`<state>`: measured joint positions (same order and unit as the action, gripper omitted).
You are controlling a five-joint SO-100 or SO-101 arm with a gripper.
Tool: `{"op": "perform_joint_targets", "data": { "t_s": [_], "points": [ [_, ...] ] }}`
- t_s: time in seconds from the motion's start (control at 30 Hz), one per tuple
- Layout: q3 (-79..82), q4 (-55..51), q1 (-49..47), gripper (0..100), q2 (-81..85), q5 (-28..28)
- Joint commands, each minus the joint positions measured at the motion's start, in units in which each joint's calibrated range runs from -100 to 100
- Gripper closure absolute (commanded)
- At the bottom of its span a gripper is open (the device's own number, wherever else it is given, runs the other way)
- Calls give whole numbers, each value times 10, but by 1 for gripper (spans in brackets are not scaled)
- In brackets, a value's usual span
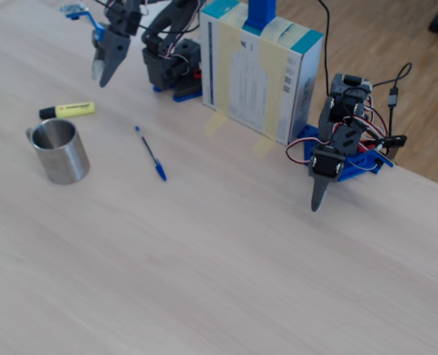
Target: Grab the yellow pen and put it in the silver cup.
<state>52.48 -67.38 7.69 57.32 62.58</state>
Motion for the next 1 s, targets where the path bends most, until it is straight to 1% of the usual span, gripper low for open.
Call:
{"op": "perform_joint_targets", "data": {
  "t_s": [0.0, 0.27, 0.37, 0.7, 0.83, 0.97],
  "points": [
    [-38, 47, 20, 81, -25, 10],
    [-41, 153, 59, 81, -79, 11],
    [-41, 176, 70, 81, -96, 11],
    [-41, 195, 135, 80, -114, 10],
    [-38, 195, 157, 74, -115, 7],
    [-34, 194, 169, 73, -116, 7]
  ]
}}
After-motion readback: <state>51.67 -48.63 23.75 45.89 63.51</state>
